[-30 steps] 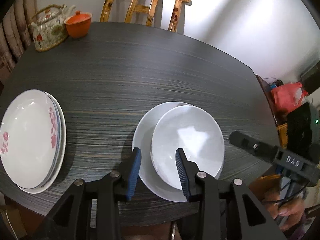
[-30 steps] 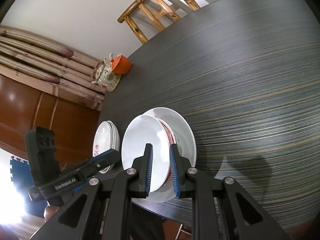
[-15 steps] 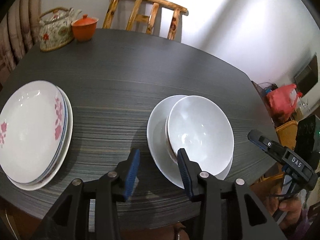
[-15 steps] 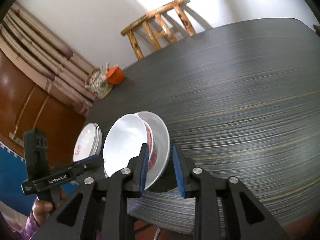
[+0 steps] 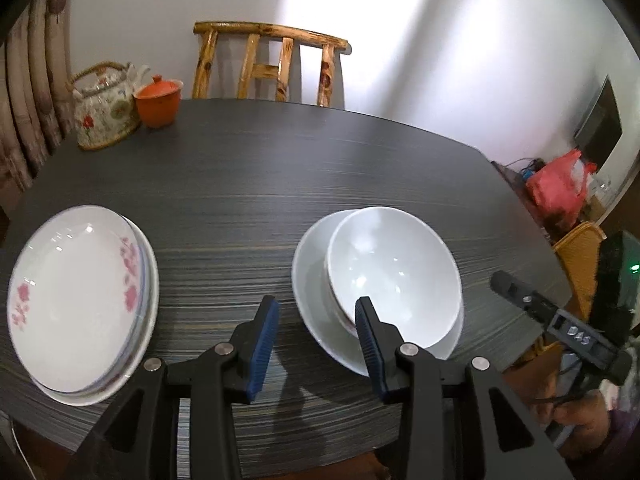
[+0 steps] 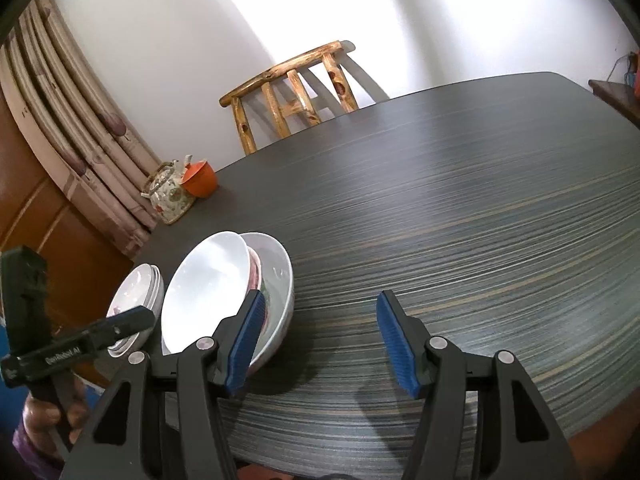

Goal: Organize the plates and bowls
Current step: 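Move both tools back and around the rim of the bowl stack, then close both tools on the rim of the nested bowl stack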

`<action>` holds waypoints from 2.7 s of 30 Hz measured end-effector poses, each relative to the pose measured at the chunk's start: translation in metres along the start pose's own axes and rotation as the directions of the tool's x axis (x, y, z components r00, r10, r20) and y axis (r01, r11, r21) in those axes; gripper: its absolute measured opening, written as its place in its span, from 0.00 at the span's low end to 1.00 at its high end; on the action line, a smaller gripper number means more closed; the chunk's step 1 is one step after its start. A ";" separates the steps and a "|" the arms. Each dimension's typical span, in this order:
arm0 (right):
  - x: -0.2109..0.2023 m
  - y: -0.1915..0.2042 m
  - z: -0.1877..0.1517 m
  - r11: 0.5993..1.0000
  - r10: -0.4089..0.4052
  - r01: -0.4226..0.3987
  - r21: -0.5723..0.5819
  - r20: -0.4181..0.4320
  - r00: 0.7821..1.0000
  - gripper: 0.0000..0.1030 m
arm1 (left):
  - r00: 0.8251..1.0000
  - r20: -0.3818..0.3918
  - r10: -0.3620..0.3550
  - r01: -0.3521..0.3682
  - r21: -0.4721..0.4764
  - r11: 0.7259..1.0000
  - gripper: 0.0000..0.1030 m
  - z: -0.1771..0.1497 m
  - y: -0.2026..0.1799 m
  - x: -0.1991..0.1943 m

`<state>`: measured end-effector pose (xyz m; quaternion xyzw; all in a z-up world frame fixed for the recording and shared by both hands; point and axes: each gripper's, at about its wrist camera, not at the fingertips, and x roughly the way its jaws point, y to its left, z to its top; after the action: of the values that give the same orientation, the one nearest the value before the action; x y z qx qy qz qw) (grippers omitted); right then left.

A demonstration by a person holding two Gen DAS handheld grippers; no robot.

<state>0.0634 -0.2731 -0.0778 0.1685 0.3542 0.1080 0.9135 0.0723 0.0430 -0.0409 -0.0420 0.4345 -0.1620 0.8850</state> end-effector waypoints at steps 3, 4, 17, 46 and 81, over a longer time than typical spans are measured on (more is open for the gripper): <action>-0.005 0.005 -0.001 1.000 -0.011 0.011 -0.018 0.005 1.000 0.55 | 0.999 -0.002 0.046 -0.046 0.019 0.999 0.39 -0.002 0.000 -0.001; -0.006 0.006 -0.001 1.000 -0.008 0.008 -0.020 0.006 1.000 0.55 | 0.999 -0.007 0.054 -0.054 0.021 0.998 0.39 0.000 0.002 0.001; -0.004 0.022 -0.013 0.999 0.010 -0.012 -0.041 -0.039 0.999 0.57 | 0.992 -0.034 0.118 -0.117 0.039 0.992 0.39 -0.002 0.006 0.008; 0.015 0.016 -0.009 0.999 0.035 -0.039 -0.026 -0.133 0.990 0.57 | 0.996 -0.020 0.081 -0.080 0.083 0.993 0.39 -0.005 0.011 0.021; 0.074 0.010 0.021 0.990 0.071 -0.108 -0.092 -0.336 0.939 0.43 | 0.984 -0.175 0.030 -0.021 0.057 0.998 0.56 0.005 0.017 0.068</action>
<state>0.1304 -0.2453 -0.1046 0.1135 0.4885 0.1957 0.8428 0.1191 0.0372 -0.0931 0.0024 0.5067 -0.1656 0.8461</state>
